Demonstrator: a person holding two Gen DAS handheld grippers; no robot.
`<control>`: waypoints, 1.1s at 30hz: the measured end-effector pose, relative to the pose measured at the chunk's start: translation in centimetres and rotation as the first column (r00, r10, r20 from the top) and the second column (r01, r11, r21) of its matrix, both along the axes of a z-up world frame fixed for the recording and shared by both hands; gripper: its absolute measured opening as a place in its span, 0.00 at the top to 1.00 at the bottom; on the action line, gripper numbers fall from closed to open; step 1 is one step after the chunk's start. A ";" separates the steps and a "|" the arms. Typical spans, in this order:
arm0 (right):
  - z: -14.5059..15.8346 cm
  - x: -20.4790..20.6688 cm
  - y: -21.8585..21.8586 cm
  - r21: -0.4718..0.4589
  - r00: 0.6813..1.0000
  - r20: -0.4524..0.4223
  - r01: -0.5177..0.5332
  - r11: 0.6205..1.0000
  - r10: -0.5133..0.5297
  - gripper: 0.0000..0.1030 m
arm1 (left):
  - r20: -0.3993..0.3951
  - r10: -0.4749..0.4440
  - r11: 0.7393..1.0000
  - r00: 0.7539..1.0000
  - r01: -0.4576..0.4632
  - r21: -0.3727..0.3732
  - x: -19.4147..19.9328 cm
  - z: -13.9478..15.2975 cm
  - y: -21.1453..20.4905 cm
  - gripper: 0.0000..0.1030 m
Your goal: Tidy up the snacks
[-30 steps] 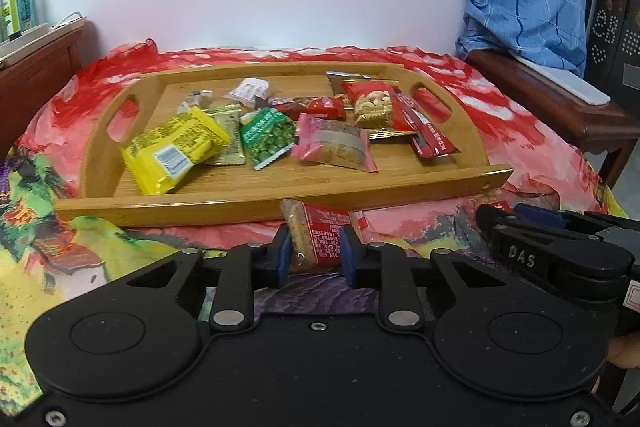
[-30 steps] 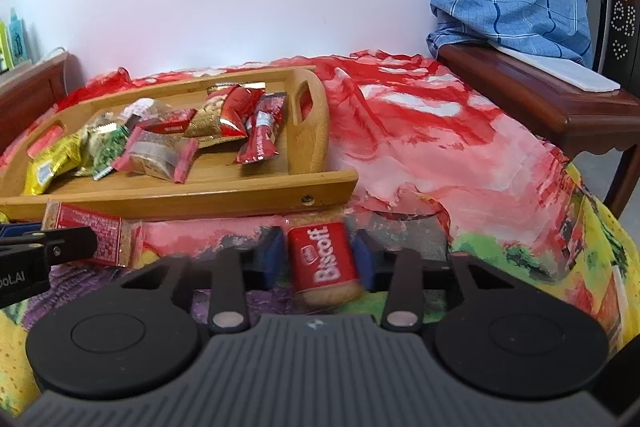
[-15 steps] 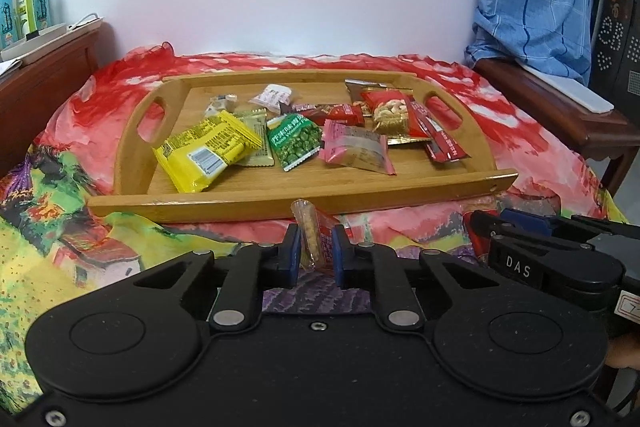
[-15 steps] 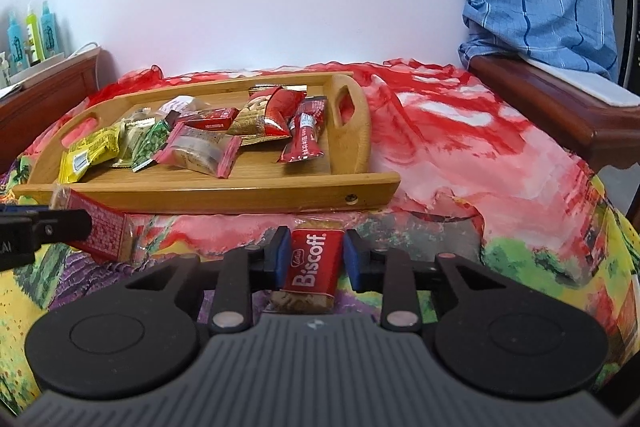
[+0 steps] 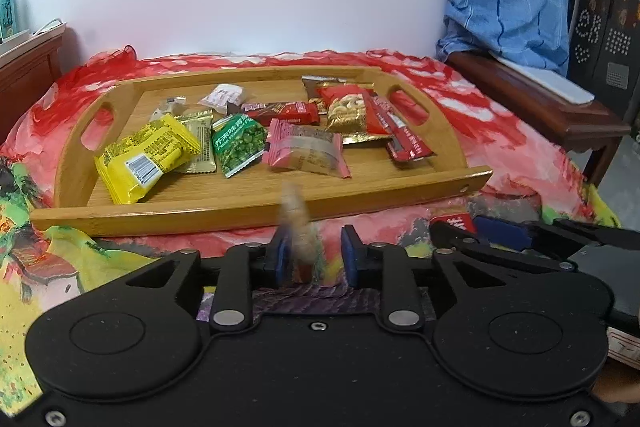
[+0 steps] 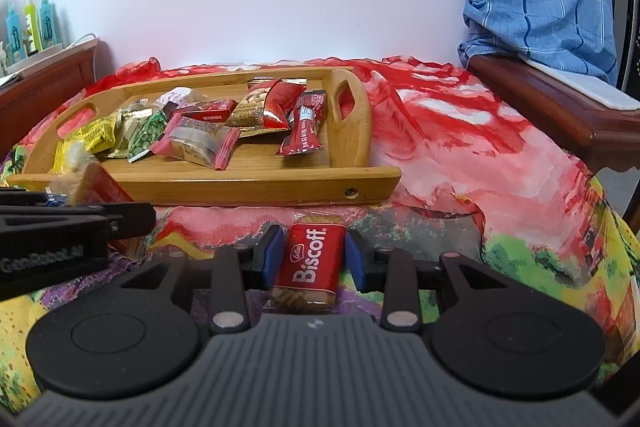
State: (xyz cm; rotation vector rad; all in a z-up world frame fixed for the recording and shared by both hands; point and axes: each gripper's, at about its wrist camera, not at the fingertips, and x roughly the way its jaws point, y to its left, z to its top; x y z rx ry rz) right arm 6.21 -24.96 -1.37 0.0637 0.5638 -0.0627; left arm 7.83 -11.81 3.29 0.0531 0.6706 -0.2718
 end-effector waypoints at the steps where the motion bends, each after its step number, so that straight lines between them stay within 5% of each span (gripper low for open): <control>1: 0.0 0.0 0.1 -0.007 1.000 -0.001 0.000 1.000 0.000 0.47 | -0.002 0.002 1.000 1.000 -0.002 0.011 0.1 -0.1 -0.1 0.70; 13: -0.2 0.1 0.6 -0.033 1.000 0.005 0.019 0.999 -0.019 0.46 | -0.037 0.032 0.999 0.999 -0.032 -0.008 0.6 -1.2 1.4 0.56; 19: -0.3 0.1 0.5 -0.027 1.000 0.002 0.018 0.999 -0.017 0.46 | -0.038 0.104 0.991 0.994 -0.101 0.090 0.7 -1.8 1.4 0.47; 22: -0.3 0.1 0.5 -0.024 1.000 0.002 0.017 1.000 -0.017 0.45 | -0.034 0.119 0.988 0.992 -0.114 0.106 0.8 -1.9 1.4 0.39; 25: -0.3 0.1 0.6 -0.028 1.000 0.001 0.016 0.999 -0.016 0.44 | -0.030 0.129 0.986 0.991 -0.125 0.112 1.0 -1.9 1.6 0.17; 33: -0.4 0.1 0.9 -0.036 1.000 0.000 0.012 0.999 -0.012 0.43 | -0.068 0.147 0.988 0.987 -0.143 0.053 1.6 -2.2 2.6 0.18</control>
